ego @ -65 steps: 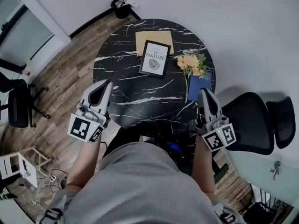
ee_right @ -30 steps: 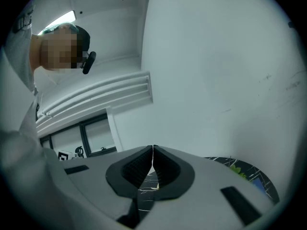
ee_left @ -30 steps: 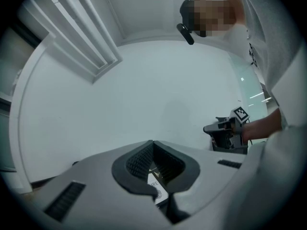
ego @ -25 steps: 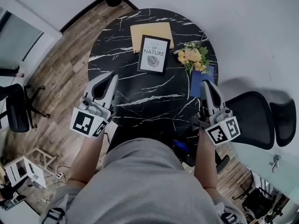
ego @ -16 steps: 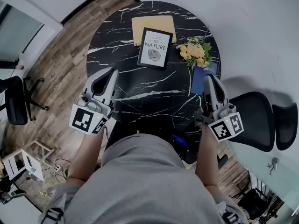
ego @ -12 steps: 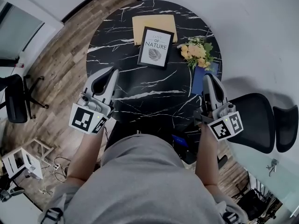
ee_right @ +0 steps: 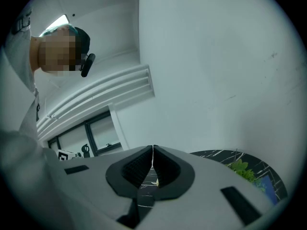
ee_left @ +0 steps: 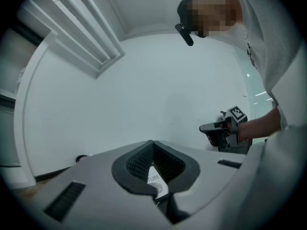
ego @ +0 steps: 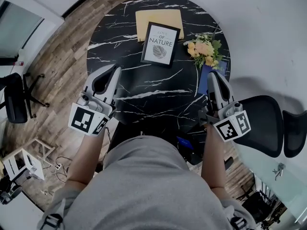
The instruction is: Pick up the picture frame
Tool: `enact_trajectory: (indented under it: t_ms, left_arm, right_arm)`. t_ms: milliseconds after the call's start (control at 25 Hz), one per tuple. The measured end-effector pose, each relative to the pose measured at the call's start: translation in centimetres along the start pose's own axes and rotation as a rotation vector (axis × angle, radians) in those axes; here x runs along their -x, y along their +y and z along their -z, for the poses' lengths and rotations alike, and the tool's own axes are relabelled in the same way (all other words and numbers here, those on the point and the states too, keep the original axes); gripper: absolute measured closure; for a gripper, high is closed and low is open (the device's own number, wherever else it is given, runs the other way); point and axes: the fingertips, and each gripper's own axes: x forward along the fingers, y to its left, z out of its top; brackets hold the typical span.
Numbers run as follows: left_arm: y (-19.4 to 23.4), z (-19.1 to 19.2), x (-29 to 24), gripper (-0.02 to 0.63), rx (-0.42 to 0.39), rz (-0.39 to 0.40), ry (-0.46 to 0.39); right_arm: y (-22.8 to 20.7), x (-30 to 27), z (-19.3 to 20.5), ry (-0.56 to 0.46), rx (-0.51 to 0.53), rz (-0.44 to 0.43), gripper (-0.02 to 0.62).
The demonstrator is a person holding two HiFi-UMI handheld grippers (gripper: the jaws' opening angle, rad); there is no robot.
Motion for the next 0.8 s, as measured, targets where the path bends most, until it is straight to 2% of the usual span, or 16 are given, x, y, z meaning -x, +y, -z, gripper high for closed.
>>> enact_trajectory:
  t_ms: [800]
  left_arm:
    - [2.3,1.7,-3.0,0.600,0.003,-0.013,0.044]
  right_arm:
    - [-3.6,-4.5,1.6,0.081,0.015,-0.014,0.569]
